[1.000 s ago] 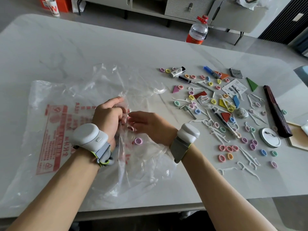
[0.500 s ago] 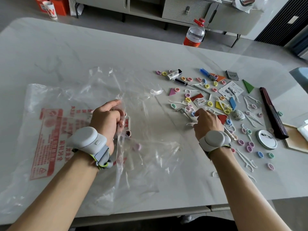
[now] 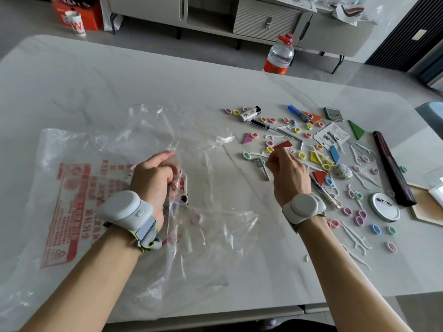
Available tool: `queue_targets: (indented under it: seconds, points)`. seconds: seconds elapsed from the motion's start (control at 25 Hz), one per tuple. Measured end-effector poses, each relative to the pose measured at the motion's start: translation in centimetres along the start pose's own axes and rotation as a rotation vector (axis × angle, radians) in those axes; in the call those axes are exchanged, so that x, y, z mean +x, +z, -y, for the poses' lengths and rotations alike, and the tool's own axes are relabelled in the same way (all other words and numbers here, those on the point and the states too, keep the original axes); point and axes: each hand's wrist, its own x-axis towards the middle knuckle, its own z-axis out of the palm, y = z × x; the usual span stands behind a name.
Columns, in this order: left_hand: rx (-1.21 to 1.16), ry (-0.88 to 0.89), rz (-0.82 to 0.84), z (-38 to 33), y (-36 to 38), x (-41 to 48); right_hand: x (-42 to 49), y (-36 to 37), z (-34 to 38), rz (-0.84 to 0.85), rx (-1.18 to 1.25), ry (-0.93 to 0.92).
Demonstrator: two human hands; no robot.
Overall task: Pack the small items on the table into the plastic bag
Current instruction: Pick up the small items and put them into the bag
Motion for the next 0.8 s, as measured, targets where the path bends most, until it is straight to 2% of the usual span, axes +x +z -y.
queue_targets:
  seconds: [0.08, 0.36, 0.48, 0.64, 0.8]
  points:
    - [-0.003, 0.003, 0.001, 0.0, 0.0, 0.0, 0.4, 0.6, 0.0, -0.015, -0.001, 0.047]
    - [0.006, -0.009, 0.011, -0.2, -0.1, -0.1, 0.5, 2.9, 0.6, 0.193, -0.101, 0.088]
    - [0.004, -0.015, 0.014, -0.5, -0.2, -0.3, 0.4, 2.9, 1.3, 0.278, -0.126, 0.067]
    - [0.024, -0.014, 0.019, -0.5, 0.0, -0.4, 0.2, 2.4, 1.5, 0.305, -0.115, 0.031]
    - [0.033, -0.022, 0.005, -0.4, -0.2, -0.3, 0.2, 2.4, 2.2, 0.365, -0.227, 0.022]
